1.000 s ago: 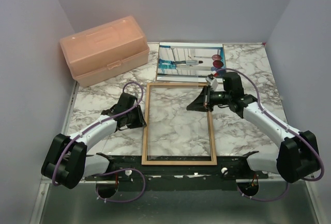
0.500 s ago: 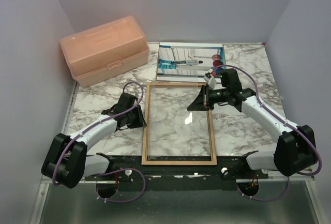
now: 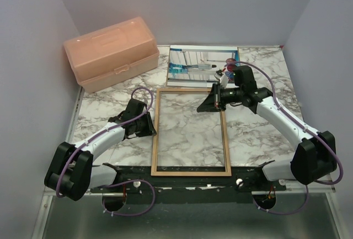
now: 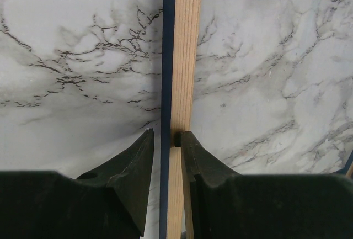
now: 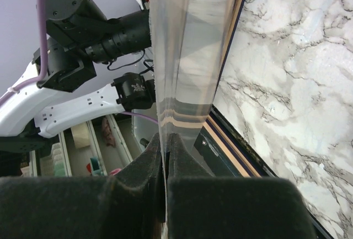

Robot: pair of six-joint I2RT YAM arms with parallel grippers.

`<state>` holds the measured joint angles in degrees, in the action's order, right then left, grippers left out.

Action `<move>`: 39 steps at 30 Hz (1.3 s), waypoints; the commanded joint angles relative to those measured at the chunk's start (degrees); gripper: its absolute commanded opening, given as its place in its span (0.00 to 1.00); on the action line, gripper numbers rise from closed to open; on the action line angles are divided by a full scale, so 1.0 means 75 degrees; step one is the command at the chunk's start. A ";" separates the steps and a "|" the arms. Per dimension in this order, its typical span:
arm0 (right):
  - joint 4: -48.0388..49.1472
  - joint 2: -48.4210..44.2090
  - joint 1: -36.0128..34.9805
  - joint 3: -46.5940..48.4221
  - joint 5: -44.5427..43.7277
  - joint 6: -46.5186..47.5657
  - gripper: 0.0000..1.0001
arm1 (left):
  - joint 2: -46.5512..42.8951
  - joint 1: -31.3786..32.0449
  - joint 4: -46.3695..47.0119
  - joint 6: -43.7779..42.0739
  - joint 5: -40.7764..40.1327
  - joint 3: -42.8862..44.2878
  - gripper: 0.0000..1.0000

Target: Put the photo into the frame

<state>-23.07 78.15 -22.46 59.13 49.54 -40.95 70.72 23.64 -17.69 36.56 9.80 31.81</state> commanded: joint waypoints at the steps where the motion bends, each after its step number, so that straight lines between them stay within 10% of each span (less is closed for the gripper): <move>1: -0.0004 0.0062 -0.0031 0.0290 0.0053 -0.0171 0.01 | 0.0192 0.0012 -0.0180 -0.0198 -0.0240 -0.0052 0.27; 39: -0.1550 -0.0008 -0.0036 -0.0804 -0.0265 0.1067 0.01 | 0.0210 0.0012 -0.0174 -0.0198 -0.0238 -0.0041 0.27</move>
<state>-28.47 77.45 -21.67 53.32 48.21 -36.12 70.74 23.64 -17.69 36.45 9.85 31.83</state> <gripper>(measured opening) 0.035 0.272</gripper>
